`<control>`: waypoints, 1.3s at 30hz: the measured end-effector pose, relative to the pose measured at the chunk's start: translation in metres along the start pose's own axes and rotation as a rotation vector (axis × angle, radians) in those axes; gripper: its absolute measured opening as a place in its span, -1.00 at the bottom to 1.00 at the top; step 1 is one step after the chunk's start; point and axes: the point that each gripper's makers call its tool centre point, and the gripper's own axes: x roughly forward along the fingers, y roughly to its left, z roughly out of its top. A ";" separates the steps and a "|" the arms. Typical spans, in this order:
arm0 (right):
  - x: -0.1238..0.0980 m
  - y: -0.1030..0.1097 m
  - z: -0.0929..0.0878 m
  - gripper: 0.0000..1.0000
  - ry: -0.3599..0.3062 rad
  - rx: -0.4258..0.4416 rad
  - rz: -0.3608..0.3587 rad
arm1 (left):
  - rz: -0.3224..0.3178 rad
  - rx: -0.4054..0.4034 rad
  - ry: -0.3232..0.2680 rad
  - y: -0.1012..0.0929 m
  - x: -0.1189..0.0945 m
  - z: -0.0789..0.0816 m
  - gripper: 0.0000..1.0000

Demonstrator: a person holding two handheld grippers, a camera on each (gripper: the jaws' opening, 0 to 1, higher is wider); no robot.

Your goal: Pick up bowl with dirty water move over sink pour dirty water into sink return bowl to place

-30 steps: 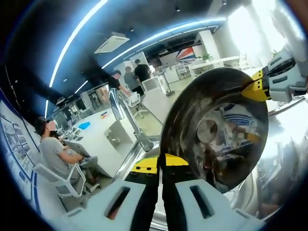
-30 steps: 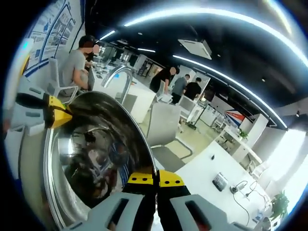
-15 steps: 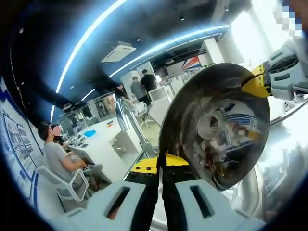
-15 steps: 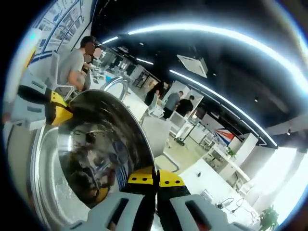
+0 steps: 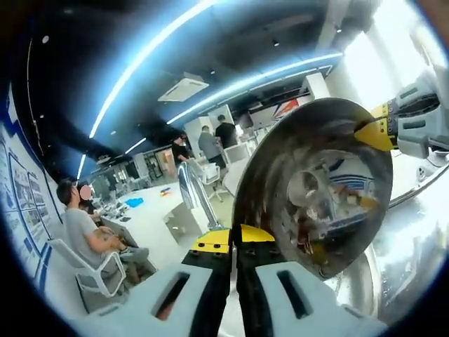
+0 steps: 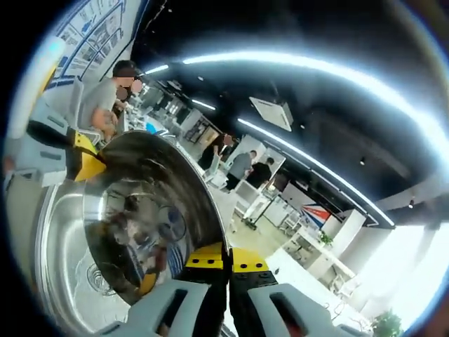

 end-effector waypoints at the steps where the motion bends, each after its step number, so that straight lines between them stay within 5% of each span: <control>1: -0.001 -0.002 0.005 -1.00 -0.014 -0.011 -0.011 | 0.009 0.003 -0.010 0.002 -0.001 0.003 -1.00; 15: -0.017 -0.029 0.042 -1.00 -0.142 -0.043 -0.106 | 0.082 -0.016 -0.121 0.018 -0.011 0.044 -1.00; 22: -0.030 -0.040 0.066 -1.00 -0.236 -0.074 -0.170 | 0.171 -0.008 -0.243 0.031 -0.028 0.068 -1.00; 29: -0.040 -0.047 0.079 -1.00 -0.288 -0.091 -0.205 | 0.212 0.010 -0.268 0.036 -0.035 0.078 -1.00; 39: -0.040 -0.055 0.071 -1.00 -0.227 -0.012 -0.155 | 0.189 0.010 -0.247 0.029 -0.035 0.084 -1.00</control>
